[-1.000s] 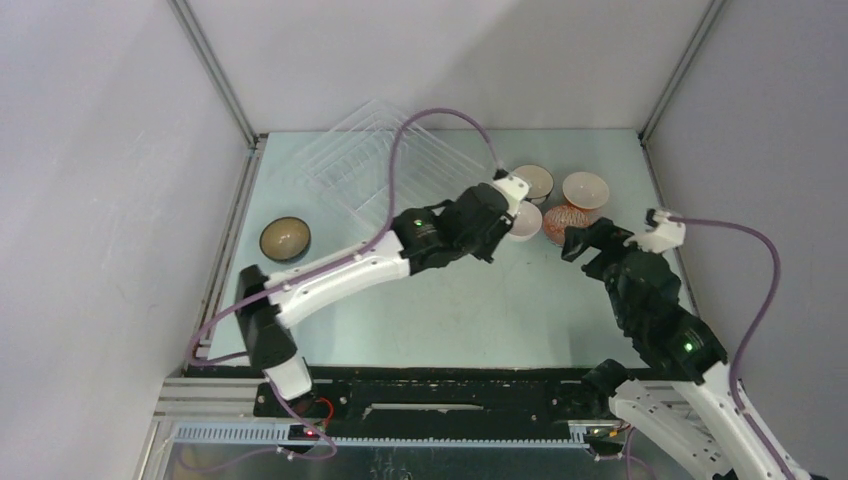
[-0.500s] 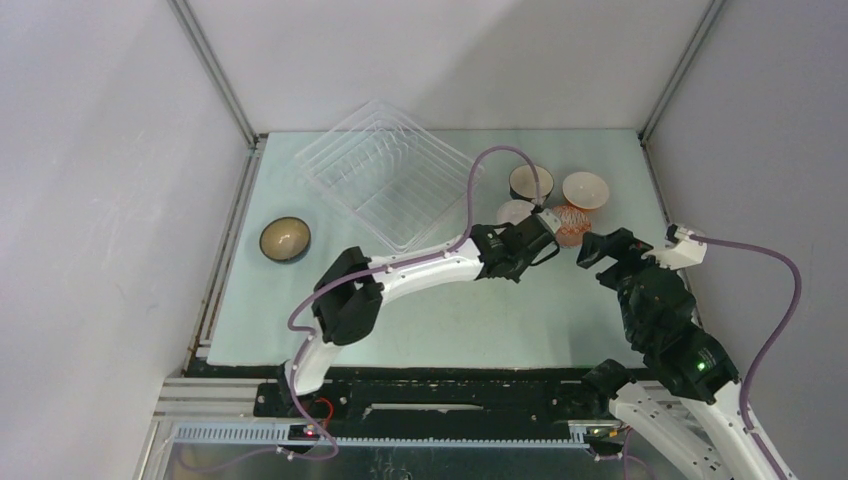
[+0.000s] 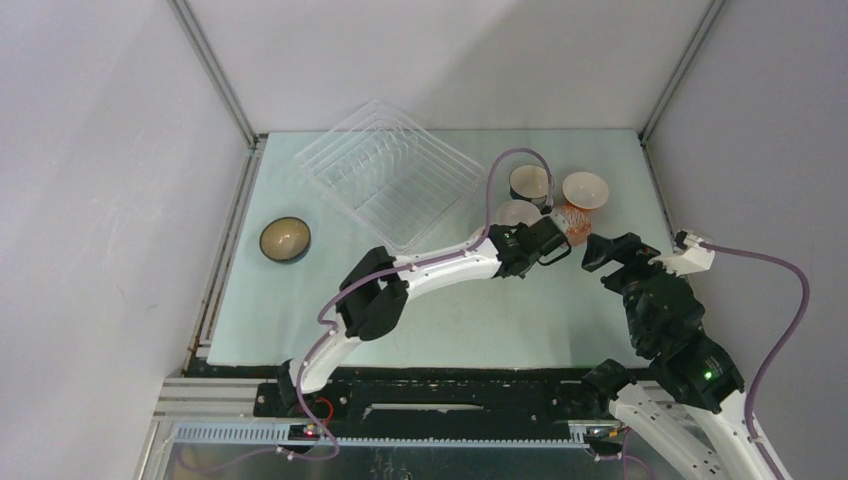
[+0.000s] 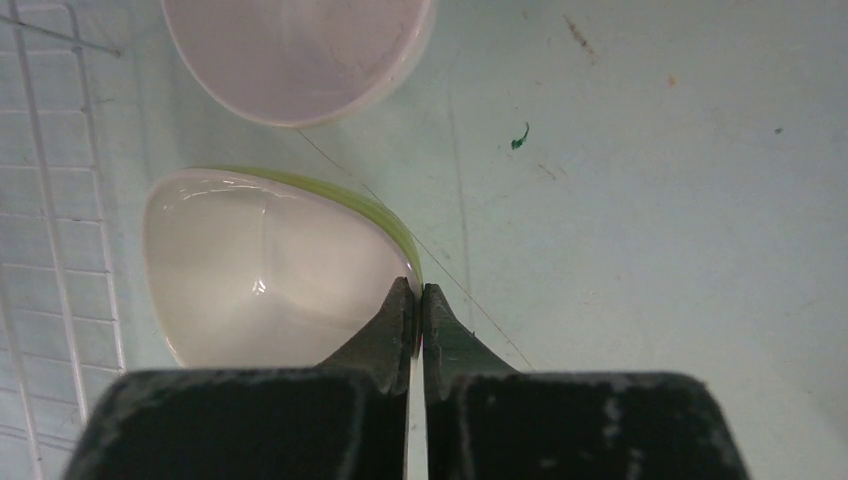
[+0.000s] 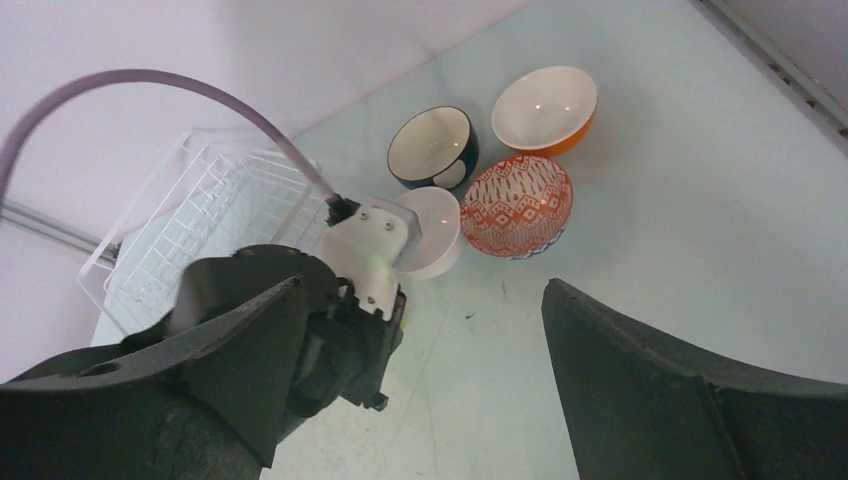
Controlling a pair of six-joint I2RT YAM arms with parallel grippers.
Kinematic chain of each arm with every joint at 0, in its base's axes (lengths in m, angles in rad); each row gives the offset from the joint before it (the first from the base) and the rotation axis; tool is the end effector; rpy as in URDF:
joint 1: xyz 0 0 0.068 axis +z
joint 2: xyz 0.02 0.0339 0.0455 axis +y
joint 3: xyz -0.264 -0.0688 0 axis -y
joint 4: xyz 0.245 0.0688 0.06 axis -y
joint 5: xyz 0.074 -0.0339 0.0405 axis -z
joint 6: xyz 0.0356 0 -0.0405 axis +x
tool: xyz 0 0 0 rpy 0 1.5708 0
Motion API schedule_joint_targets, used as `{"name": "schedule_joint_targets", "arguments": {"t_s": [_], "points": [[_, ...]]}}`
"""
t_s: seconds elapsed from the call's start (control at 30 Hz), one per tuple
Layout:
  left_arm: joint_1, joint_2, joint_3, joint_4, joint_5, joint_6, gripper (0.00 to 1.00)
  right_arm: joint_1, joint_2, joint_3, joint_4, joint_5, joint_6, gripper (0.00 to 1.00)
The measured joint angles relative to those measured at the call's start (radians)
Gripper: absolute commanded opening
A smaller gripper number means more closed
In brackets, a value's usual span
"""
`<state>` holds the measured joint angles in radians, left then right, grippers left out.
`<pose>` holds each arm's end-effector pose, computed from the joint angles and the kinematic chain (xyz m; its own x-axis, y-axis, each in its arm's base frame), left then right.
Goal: Unload the bowls from the dish rack
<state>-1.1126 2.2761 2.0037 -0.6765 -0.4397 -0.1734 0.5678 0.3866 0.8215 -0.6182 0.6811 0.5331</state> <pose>0.2370 -0.4463 0.2201 -0.4752 0.6106 -0.6335 0.6293 0.7391 0.2403 0.0731 0.0200 0.3521 -0.0794 0.4176 -0.9051 0.1678 0.9006 0.4008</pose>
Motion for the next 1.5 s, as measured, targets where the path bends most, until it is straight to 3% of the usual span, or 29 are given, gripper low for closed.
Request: {"name": "schedule_joint_targets", "arguments": {"t_s": [0.37,0.53,0.97,1.13,1.4,1.5], "points": [[0.003,0.051,0.049,-0.076,0.005,0.008,0.08,0.0,-0.008,-0.006,-0.001,-0.001,0.0,0.95],[0.009,0.056,0.05,-0.088,0.022,0.008,0.3,0.0,-0.008,-0.006,0.0,-0.002,0.0,0.95],[0.027,0.021,0.035,-0.095,0.027,0.008,0.45,0.0,-0.007,-0.007,0.016,-0.041,-0.006,0.94],[0.029,-0.237,-0.156,-0.04,0.021,0.005,0.53,-0.002,0.028,-0.01,0.037,-0.083,-0.008,0.94],[0.033,-0.692,-0.456,0.11,-0.063,-0.021,0.58,-0.003,0.079,-0.067,0.101,-0.176,-0.027,0.95],[0.042,-0.811,-0.61,0.198,-0.101,-0.045,0.71,-0.003,0.107,-0.099,0.155,-0.227,-0.045,0.94]]}}
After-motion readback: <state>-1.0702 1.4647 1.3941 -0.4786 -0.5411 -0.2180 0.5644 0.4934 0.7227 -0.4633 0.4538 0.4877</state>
